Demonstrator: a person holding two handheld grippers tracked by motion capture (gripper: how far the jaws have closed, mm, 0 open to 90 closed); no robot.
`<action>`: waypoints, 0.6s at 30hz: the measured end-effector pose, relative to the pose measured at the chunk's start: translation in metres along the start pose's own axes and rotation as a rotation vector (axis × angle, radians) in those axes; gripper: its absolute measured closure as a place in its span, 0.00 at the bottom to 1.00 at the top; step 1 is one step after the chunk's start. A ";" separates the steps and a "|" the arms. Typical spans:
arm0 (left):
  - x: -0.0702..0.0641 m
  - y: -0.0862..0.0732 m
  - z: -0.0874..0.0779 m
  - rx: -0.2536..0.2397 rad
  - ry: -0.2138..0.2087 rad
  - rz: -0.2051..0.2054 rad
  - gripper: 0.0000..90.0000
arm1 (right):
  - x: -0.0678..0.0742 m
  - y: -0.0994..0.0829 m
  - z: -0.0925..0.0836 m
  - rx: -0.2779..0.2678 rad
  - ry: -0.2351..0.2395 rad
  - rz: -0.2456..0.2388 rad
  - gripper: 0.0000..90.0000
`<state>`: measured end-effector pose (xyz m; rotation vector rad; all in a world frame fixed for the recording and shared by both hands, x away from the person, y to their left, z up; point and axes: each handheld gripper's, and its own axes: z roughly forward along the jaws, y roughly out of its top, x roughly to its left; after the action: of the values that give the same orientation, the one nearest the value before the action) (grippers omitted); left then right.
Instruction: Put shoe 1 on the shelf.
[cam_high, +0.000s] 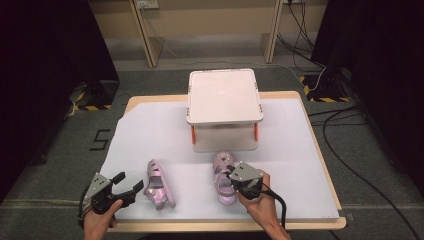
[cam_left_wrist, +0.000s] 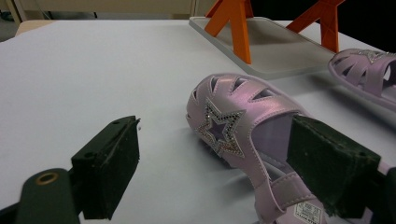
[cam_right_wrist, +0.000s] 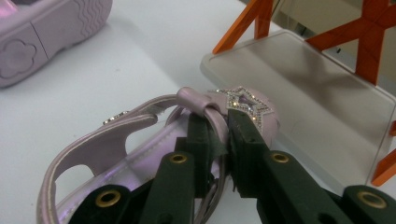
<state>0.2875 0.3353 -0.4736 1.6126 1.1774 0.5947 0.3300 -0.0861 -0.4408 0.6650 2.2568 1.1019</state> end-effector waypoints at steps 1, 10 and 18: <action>0.000 0.000 0.000 0.000 0.003 -0.001 0.18 | 0.000 0.002 -0.002 -0.010 0.010 0.014 0.89; 0.001 0.000 -0.001 -0.004 0.005 -0.004 0.18 | -0.004 0.016 -0.016 -0.033 0.050 0.044 0.89; 0.001 0.000 -0.001 -0.004 0.006 -0.003 0.18 | -0.011 0.034 -0.026 -0.066 0.066 0.058 0.89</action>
<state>0.2872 0.3368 -0.4736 1.6062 1.1823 0.5997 0.3275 -0.0889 -0.3969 0.6806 2.2581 1.2379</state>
